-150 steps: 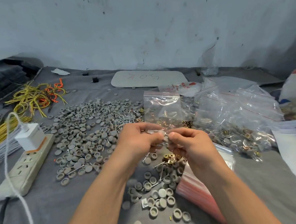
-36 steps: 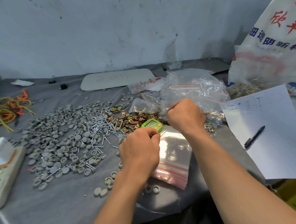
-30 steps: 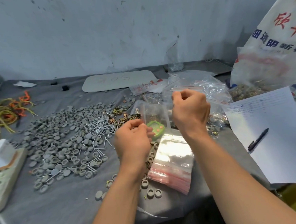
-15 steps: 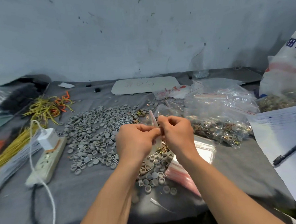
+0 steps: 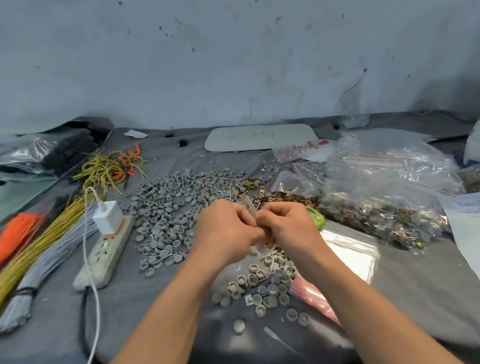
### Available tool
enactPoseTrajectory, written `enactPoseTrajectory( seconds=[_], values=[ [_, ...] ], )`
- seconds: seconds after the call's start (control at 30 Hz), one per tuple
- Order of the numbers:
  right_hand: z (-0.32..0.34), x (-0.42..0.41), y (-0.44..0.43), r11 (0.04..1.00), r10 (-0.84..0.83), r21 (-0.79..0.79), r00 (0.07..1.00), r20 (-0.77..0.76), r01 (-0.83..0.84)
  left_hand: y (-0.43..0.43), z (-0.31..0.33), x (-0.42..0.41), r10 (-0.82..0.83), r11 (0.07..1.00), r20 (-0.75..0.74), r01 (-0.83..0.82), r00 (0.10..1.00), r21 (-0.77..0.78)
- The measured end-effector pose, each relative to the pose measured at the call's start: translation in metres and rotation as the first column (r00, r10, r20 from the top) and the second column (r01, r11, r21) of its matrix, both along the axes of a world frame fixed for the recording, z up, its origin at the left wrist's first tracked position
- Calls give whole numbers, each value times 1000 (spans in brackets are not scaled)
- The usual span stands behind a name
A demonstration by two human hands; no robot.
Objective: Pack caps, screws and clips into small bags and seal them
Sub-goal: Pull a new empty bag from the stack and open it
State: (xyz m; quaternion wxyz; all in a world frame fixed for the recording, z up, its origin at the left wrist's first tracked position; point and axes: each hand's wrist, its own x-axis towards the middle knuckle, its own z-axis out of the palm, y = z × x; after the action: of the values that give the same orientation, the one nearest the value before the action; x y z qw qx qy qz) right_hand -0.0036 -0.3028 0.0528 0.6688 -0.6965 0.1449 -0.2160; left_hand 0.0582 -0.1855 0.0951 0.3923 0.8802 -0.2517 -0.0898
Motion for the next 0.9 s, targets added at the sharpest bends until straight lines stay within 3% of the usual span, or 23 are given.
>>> enactPoseTrajectory(
  seconds=[0.1,0.23,0.37,0.57,0.63,0.7,0.73,0.77,0.8,0.83,0.9],
  values=[
    [3,3,-3,997,21,69,999,46,-24,3,0,8,-113,976,-184,75,976,-204],
    [9,4,0,984,68,153,990,126,-87,9,8,12,-353,892,-375,187,857,-412],
    [18,-1,6,948,144,251,966,216,-197,9,12,19,-407,853,-529,102,744,-512],
    [14,2,17,966,157,180,976,154,-184,23,2,20,-466,779,-665,-85,584,-621],
    [12,2,17,993,104,41,992,74,-107,33,6,26,-381,821,-657,-88,651,-564],
    [11,0,15,967,-32,-252,999,-33,23,40,3,34,-150,931,-445,-25,883,-363],
    [10,0,15,922,-108,-379,991,-76,72,43,0,36,7,978,-219,-52,976,-201],
    [9,1,18,878,-169,-467,980,-105,102,44,-4,36,156,987,62,-152,986,-59],
    [8,2,22,838,-217,-534,967,-134,114,44,-7,34,250,964,296,-267,922,16],
    [8,4,28,796,-259,-594,952,-164,115,44,-7,32,307,936,431,-351,849,25],
    [8,9,38,692,-364,-706,917,-163,150,40,-8,35,356,925,482,-375,801,-61]
  ],
)
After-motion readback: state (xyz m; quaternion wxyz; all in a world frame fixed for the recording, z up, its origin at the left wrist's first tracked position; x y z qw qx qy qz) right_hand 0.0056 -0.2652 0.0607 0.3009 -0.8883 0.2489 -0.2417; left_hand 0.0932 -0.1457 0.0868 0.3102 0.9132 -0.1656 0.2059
